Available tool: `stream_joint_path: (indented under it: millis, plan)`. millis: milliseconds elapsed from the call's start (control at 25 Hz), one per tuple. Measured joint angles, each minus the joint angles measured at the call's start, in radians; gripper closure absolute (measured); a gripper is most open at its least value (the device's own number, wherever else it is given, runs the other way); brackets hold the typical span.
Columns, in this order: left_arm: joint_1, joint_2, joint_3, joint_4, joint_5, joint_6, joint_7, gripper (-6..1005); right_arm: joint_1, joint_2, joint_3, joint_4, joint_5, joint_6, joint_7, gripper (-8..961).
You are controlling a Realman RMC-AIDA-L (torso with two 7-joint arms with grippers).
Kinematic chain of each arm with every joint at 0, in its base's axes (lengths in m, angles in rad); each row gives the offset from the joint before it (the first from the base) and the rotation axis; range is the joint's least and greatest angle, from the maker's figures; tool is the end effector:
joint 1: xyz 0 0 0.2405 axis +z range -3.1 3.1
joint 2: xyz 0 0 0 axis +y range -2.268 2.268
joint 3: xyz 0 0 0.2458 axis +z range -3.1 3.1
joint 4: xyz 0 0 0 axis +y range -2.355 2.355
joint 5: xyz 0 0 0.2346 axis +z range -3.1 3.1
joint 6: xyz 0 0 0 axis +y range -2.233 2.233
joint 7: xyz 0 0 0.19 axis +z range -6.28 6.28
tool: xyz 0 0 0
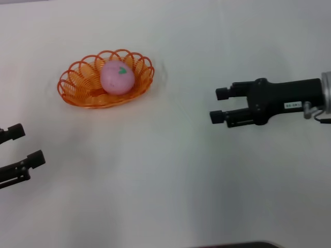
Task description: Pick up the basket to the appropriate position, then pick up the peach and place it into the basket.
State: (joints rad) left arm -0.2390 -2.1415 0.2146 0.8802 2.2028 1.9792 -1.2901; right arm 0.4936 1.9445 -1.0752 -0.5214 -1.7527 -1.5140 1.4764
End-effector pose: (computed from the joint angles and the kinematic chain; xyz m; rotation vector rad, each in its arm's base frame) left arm -0.3269 0.2336 0.0318 -2.5176 -0.7912 -0.8271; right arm 0.2708 0.3388 -0.0450 -2.8525 0.8199 0.6151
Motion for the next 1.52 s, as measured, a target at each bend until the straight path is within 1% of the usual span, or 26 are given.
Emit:
stream_joint_path:
  millis: [200,320,520,1080,1520]
  plan:
    - [-0.002,0.000,0.000,-0.001,0.000,-0.009,0.000,112,-0.051,-0.025,0.066,-0.025,0.000,-0.078,-0.010,128]
    - [-0.005,0.000,0.000,-0.001,0.000,-0.009,0.000,112,-0.082,-0.029,0.096,-0.055,0.000,-0.113,-0.011,128]
    - [-0.008,0.000,0.000,-0.003,0.000,-0.010,0.000,112,-0.098,-0.030,0.105,-0.072,-0.004,-0.130,-0.011,128]
    - [-0.007,0.000,0.018,-0.003,0.000,-0.010,-0.011,111,-0.083,-0.020,0.106,-0.072,-0.013,-0.124,-0.010,127]
    - [-0.008,-0.001,0.022,-0.003,0.000,-0.010,-0.012,111,-0.082,-0.017,0.106,-0.072,-0.013,-0.121,-0.008,127]
